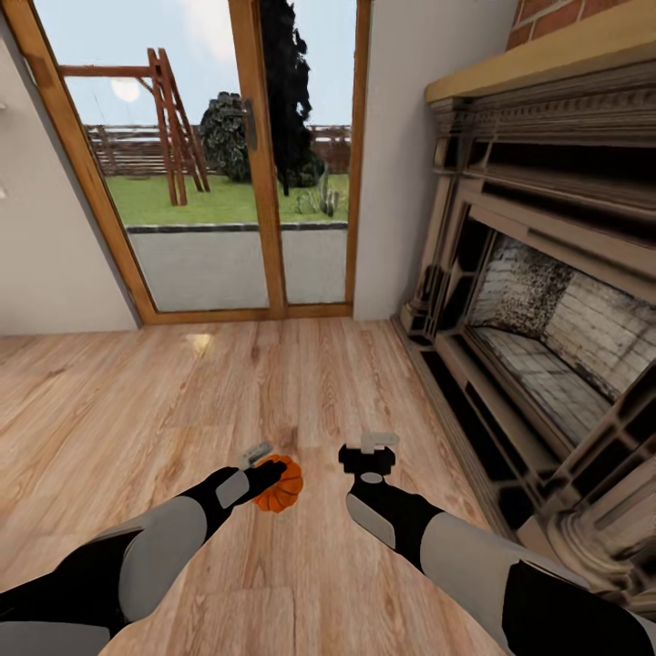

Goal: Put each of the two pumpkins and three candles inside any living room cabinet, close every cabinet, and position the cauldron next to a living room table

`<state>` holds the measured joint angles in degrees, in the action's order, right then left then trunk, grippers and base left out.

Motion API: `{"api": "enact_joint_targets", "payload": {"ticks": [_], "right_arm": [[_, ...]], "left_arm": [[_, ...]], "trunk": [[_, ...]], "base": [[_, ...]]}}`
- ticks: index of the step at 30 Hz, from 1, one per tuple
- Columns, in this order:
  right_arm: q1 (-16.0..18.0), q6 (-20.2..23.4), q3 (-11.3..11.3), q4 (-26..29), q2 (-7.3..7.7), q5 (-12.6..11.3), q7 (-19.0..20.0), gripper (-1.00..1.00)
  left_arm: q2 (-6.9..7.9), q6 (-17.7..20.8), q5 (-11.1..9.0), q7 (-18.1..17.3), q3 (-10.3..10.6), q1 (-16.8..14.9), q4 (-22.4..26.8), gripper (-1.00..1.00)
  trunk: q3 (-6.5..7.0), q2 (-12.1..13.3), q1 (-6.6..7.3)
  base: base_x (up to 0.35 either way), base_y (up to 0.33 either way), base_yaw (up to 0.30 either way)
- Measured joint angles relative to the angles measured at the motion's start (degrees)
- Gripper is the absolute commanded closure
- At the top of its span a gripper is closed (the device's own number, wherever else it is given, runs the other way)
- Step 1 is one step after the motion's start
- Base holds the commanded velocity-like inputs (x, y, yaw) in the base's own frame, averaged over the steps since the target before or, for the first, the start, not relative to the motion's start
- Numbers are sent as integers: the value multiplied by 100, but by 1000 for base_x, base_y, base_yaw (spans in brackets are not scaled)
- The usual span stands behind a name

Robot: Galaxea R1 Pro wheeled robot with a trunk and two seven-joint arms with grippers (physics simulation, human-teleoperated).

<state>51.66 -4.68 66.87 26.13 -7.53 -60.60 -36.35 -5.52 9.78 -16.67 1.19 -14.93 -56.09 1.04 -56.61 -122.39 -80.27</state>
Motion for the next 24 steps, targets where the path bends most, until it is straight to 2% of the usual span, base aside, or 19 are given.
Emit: {"api": "enact_joint_targets", "payload": {"ticks": [5, 24], "right_arm": [[-120, -573, 19, 3, -9, 15, 13, -100], [-204, -640, 40, 3, -17, 17, 23, -100]], "left_arm": [[-18, 0, 1, 21, 1, 1, 2, 100], [-27, 7, -1, 22, -1, 10, 1, 100]], "trunk": [[103, 200, 110], [620, 963, 527]], "base": [[0, 0, 0], [0, 0, 18]]}}
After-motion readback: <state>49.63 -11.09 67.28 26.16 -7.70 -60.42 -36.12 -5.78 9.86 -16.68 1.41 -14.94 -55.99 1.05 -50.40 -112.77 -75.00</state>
